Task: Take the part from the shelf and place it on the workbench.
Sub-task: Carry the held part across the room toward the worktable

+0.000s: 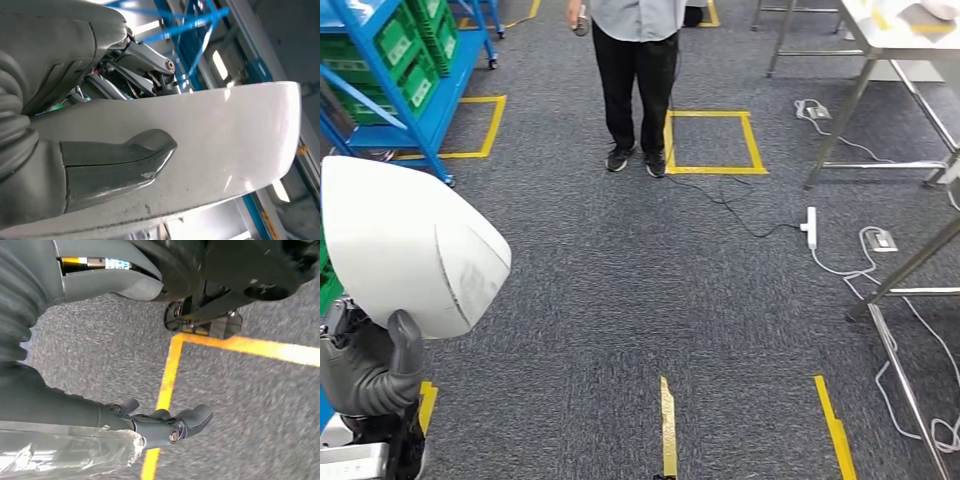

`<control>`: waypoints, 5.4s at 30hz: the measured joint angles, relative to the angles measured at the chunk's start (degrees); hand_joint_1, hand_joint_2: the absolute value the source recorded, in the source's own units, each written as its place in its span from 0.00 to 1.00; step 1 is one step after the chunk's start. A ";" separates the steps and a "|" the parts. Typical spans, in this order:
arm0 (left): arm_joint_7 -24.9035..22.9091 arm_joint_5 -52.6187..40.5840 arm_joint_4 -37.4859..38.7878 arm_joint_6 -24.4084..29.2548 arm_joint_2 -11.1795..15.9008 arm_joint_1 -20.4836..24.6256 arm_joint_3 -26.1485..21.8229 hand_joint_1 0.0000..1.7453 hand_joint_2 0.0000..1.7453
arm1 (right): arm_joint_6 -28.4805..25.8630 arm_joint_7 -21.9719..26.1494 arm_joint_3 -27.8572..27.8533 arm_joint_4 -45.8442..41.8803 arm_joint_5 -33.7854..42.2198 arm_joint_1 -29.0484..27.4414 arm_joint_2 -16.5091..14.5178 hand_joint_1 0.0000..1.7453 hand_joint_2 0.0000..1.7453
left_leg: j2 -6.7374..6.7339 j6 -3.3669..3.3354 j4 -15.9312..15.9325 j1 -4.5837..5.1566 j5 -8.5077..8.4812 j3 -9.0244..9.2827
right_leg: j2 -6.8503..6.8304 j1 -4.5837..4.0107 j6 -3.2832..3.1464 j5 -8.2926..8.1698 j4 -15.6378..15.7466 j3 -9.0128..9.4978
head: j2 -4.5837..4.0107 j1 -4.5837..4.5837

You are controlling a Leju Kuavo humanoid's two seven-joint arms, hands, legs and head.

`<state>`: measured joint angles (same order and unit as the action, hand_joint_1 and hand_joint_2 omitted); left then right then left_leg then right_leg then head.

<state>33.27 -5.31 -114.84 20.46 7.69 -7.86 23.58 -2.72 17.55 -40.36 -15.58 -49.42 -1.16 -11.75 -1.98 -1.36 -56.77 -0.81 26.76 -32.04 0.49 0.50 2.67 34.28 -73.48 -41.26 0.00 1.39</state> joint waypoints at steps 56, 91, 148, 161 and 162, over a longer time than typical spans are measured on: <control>4.79 4.25 -0.31 -0.43 -0.73 -2.70 -3.80 1.00 1.00 | 0.78 -0.25 -1.23 -0.96 -0.45 -1.04 0.09 0.00 1.00 | 4.22 0.76 -0.47 -0.36 0.26 0.12 | 4.72 -0.20 -1.09 -5.88 13.86 6.57 | 0.00 -0.07; 5.03 1.83 -0.48 0.64 -1.50 -4.27 -5.74 1.00 1.00 | 0.77 -0.81 -1.21 -0.80 -1.67 -0.69 0.21 0.00 1.00 | 1.55 0.21 -0.83 0.07 0.36 -0.25 | 0.15 -0.22 -0.43 0.86 -0.15 0.85 | 0.00 0.45; 4.61 3.26 -0.61 -0.24 -1.96 -4.72 -6.62 1.00 1.00 | -0.46 -0.70 -0.42 0.66 -1.91 -0.39 0.46 0.00 1.00 | 2.17 -0.29 -0.96 0.74 0.83 -0.28 | 0.31 -1.14 -1.92 -4.55 11.93 6.16 | 0.00 0.48; 4.61 3.26 -0.61 -0.26 -2.09 -4.81 -6.63 1.00 1.00 | -0.46 -0.29 -0.48 0.63 -1.67 -0.28 0.69 0.00 1.00 | 2.13 1.35 -1.07 0.66 2.39 1.11 | 0.01 -0.29 -1.91 -6.15 15.05 8.17 | 0.00 0.40; 4.61 3.26 -0.61 -0.26 -2.09 -4.80 -6.64 1.00 1.00 | -0.46 -0.29 -0.49 0.63 -1.66 -0.31 0.69 0.00 1.00 | 2.12 1.64 -1.52 0.59 2.89 1.00 | 0.00 -0.23 -2.28 -6.19 15.23 8.32 | 0.00 0.34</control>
<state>37.88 -2.05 -115.45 20.20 5.60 -12.66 16.94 -3.19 17.26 -40.86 -14.95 -51.08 -1.47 -11.06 0.14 0.28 -58.29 -0.22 29.65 -31.04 0.49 0.28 0.40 28.09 -58.25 -32.95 0.00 1.73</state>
